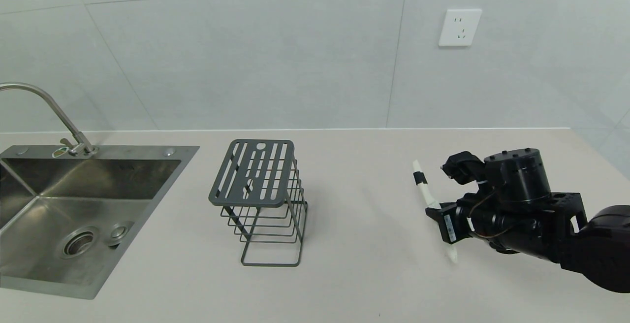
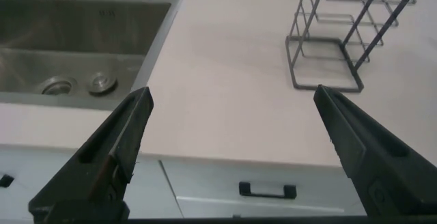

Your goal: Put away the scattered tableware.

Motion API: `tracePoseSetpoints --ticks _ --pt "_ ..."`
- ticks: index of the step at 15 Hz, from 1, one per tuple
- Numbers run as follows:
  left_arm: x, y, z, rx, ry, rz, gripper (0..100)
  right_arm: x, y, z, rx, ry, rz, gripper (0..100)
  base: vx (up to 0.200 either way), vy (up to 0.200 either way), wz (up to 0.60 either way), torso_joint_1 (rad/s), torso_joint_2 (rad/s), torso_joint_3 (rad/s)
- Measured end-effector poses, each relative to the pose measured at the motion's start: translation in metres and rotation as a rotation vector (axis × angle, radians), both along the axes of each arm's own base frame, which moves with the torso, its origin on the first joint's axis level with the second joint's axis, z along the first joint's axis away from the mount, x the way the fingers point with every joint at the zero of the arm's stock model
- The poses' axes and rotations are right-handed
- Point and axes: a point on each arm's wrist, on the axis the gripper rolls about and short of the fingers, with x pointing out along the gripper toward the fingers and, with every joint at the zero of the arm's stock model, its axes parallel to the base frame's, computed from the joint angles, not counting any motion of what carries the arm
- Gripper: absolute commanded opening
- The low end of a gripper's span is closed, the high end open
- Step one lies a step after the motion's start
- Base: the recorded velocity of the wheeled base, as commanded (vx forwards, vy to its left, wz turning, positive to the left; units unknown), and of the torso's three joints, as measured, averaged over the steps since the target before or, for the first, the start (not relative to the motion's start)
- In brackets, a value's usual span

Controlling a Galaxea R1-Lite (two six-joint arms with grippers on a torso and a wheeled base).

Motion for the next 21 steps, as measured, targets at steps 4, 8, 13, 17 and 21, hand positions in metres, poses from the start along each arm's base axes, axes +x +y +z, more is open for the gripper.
tracePoseSetpoints --ticks 4,8,13,17,21 --pt "-0.004 -0.003 0.014 0.014 -0.113 -0.136 100 -0.009 0.014 0.022 0.024 -0.144 0.104 0 0.000 0.000 0.00 0.000 0.00 0.000" --pt "-0.010 -0.005 0.057 -0.033 -0.163 -0.336 100 -0.010 0.018 0.039 0.069 -0.281 0.199 0 0.000 0.000 0.00 0.000 0.00 0.000" --pt "0.010 -0.006 0.137 -0.009 -0.198 -0.571 100 -0.011 0.031 0.067 0.133 -0.462 0.282 0 0.000 0.000 0.00 0.000 0.00 0.000" --pt "0.049 -0.015 0.181 0.085 -0.379 -0.649 100 -0.003 0.039 0.100 0.138 -0.598 0.253 0 0.000 0.000 0.00 0.000 0.00 0.000" --pt "0.081 -0.027 0.178 0.051 -0.287 -0.761 100 -0.004 0.041 0.089 0.093 -0.648 0.297 0 0.000 0.000 0.00 0.000 0.00 0.000"
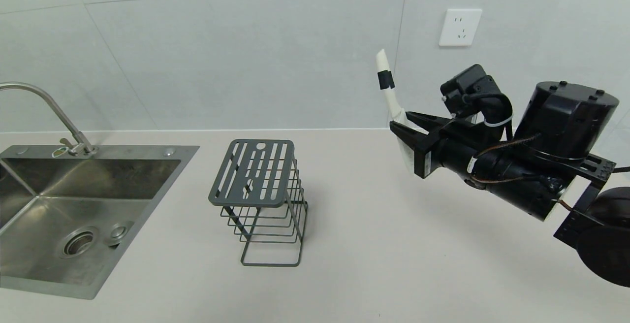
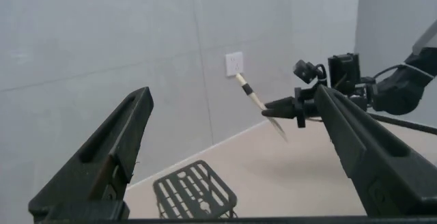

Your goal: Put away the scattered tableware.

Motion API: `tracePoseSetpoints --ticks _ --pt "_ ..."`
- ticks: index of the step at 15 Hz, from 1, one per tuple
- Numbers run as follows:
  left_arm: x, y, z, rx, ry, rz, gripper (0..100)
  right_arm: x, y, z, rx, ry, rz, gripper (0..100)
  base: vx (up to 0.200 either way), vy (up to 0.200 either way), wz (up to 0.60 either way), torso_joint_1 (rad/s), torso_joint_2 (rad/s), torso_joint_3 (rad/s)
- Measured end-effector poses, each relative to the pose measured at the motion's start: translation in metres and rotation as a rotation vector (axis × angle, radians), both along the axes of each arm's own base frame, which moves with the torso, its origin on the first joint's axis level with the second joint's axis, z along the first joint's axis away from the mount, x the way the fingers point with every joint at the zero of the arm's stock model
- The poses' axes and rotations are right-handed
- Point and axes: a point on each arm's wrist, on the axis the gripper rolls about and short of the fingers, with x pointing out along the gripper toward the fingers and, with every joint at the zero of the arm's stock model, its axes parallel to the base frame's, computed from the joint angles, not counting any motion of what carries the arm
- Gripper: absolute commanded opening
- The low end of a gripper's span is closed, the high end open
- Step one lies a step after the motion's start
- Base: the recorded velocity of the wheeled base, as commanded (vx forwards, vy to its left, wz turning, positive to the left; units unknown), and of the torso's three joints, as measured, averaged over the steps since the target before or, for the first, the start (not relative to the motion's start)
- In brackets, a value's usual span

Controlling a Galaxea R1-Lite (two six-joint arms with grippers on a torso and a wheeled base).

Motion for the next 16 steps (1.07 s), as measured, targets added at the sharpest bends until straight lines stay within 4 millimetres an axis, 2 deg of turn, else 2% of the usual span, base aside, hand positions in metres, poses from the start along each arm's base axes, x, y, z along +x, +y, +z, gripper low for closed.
tracePoseSetpoints --ticks 4,9,13,16 --pt "0.029 -0.010 -0.012 0.046 0.126 -0.079 100 -0.002 0.013 -0.015 -0.036 -0.005 0.075 0 0.000 0.000 0.00 0.000 0.00 0.000" --pt "0.059 -0.020 -0.025 0.166 0.170 -0.146 100 -0.006 0.016 -0.024 -0.052 0.011 0.109 0 0.000 0.000 0.00 0.000 0.00 0.000" --pt "0.081 -0.029 -0.030 0.261 0.091 -0.242 100 -0.018 0.018 -0.028 -0.063 0.023 0.159 0 0.000 0.000 0.00 0.000 0.00 0.000" --pt "0.107 -0.038 -0.036 0.330 -0.033 -0.330 100 -0.023 0.017 -0.027 -0.065 0.024 0.171 0 0.000 0.000 0.00 0.000 0.00 0.000"
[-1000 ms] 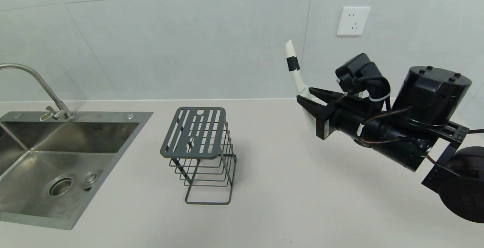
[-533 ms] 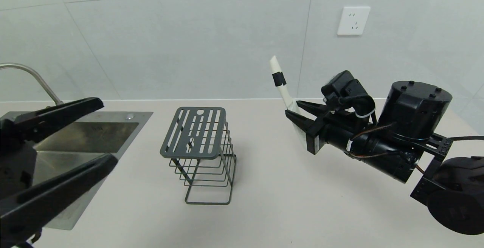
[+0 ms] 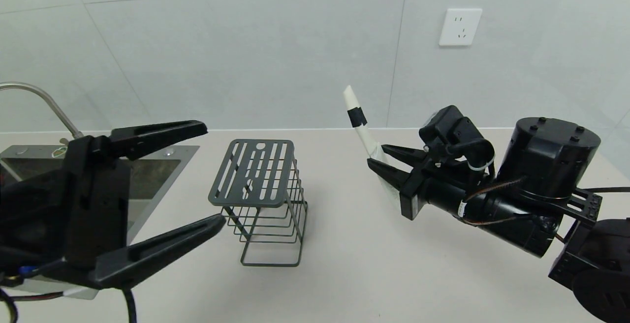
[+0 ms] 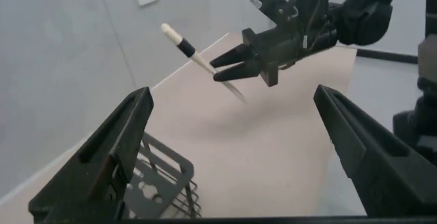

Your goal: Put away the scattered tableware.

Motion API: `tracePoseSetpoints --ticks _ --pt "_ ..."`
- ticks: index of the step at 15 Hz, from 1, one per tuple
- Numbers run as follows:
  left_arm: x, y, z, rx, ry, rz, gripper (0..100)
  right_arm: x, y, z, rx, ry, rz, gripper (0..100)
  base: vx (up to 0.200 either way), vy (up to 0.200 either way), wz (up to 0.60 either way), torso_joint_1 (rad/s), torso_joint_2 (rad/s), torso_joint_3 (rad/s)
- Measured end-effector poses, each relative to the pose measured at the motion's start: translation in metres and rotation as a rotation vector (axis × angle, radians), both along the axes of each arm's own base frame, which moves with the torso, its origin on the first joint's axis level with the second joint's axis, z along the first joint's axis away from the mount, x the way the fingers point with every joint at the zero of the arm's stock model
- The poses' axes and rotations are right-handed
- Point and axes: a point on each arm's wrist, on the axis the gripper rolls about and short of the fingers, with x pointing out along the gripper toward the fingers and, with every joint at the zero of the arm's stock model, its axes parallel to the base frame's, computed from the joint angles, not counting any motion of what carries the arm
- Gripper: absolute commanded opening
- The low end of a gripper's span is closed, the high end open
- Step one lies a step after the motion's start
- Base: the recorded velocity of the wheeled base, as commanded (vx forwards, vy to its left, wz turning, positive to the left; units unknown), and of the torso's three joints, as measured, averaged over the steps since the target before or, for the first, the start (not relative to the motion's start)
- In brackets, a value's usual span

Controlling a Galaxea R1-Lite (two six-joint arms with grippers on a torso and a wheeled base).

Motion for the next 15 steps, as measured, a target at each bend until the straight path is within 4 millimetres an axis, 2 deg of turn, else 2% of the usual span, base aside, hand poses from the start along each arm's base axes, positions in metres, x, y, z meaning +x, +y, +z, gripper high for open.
tracePoseSetpoints --ticks 5,8,11,15 --pt "0.026 -0.011 -0.017 0.042 0.009 -0.149 100 -0.011 -0.006 0.002 -0.002 -0.001 0.085 0 0.000 0.000 0.00 0.000 0.00 0.000" --pt "0.036 -0.025 -0.016 0.044 0.018 -0.208 100 -0.015 -0.009 0.003 0.000 -0.005 0.125 0 0.000 0.000 0.00 0.000 0.00 0.000" --pt "0.048 -0.043 -0.017 0.022 0.116 -0.262 100 -0.023 -0.016 0.000 -0.006 0.011 0.130 0 0.000 0.000 0.00 0.000 0.00 0.000" --pt "0.061 -0.054 -0.019 -0.015 0.209 -0.295 100 -0.027 -0.019 0.009 0.018 -0.019 0.147 0 0.000 0.000 0.00 0.000 0.00 0.000"
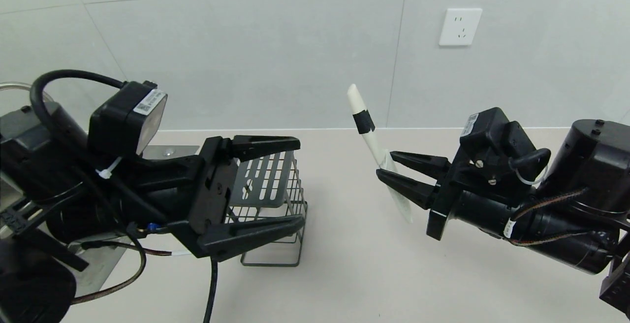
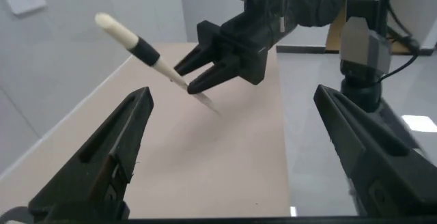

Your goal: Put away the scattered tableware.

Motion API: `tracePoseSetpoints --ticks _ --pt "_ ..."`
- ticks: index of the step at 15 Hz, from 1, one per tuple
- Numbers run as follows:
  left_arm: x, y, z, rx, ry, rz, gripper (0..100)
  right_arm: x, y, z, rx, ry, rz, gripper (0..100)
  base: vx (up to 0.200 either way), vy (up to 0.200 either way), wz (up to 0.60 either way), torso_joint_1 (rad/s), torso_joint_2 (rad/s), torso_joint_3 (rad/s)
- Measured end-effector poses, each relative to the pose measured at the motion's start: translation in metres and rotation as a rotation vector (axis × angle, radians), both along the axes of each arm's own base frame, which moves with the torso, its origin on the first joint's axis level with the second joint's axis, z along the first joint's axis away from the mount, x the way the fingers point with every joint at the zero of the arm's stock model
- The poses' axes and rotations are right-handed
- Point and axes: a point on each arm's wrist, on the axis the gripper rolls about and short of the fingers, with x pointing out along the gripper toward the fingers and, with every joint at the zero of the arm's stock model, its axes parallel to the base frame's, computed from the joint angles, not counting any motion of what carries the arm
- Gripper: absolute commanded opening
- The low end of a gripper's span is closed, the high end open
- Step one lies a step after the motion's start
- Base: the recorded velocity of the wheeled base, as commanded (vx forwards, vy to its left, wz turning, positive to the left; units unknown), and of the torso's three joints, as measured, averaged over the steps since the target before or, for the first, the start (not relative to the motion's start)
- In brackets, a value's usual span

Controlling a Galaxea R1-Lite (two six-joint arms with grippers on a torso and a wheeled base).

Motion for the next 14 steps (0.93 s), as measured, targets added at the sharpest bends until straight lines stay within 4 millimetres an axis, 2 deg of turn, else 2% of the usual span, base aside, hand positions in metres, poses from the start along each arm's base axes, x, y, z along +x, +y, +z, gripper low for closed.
tracePoseSetpoints --ticks 5,8,11,14 --pt "0.031 -0.023 -0.004 -0.080 -0.067 -0.045 100 -0.008 0.008 0.003 0.003 -0.012 0.092 0 0.000 0.000 0.00 0.000 0.00 0.000" --pt "0.041 -0.044 -0.020 -0.102 -0.051 -0.083 100 -0.011 0.007 0.007 0.012 -0.023 0.098 0 0.000 0.000 0.00 0.000 0.00 0.000" --pt "0.048 -0.051 -0.026 -0.098 -0.035 -0.087 100 -0.016 0.006 0.010 0.020 -0.033 0.112 0 0.000 0.000 0.00 0.000 0.00 0.000" --pt "0.052 -0.056 -0.023 -0.108 -0.051 -0.094 100 -0.021 0.008 0.012 0.023 -0.038 0.146 0 0.000 0.000 0.00 0.000 0.00 0.000"
